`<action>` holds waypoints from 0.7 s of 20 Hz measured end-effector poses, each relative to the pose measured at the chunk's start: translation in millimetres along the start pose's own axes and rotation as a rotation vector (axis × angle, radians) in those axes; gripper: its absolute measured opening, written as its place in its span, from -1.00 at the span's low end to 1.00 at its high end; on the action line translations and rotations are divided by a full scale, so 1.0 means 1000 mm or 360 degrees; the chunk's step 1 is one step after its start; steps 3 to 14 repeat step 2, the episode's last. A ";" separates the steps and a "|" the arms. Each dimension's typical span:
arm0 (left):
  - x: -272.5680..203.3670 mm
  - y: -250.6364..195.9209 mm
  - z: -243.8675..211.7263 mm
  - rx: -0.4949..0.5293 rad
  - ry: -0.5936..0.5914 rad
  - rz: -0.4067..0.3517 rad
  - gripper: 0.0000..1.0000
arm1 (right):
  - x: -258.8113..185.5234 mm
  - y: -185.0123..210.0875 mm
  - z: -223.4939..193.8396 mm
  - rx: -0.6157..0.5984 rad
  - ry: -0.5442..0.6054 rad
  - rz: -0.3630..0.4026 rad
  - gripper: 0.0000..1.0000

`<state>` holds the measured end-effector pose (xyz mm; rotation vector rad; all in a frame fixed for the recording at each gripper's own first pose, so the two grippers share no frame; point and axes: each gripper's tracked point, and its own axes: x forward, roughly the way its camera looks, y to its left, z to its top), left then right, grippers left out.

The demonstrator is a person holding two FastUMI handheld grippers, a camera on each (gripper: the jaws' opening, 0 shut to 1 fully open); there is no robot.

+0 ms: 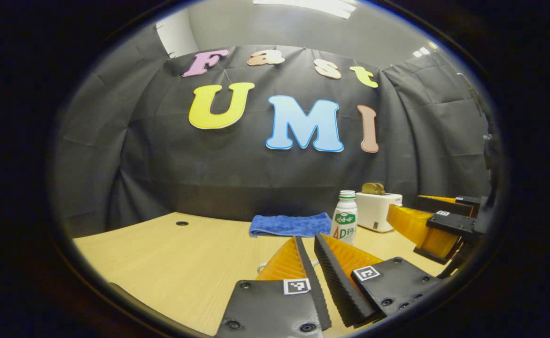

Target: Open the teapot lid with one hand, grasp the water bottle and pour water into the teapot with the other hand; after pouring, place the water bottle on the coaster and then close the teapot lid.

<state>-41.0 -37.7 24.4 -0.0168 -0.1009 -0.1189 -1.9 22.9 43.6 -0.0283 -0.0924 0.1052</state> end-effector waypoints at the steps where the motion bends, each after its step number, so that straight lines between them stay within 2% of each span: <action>1: -0.005 -0.002 -0.001 0.0003 0.0001 -0.0005 -0.60 | -0.005 0.001 -0.002 0.0000 0.0005 -0.0006 0.92; 14: -0.009 -0.005 -0.001 0.0005 -0.0002 -0.0006 -0.60 | -0.011 0.003 -0.006 0.0004 0.0009 -0.0009 0.92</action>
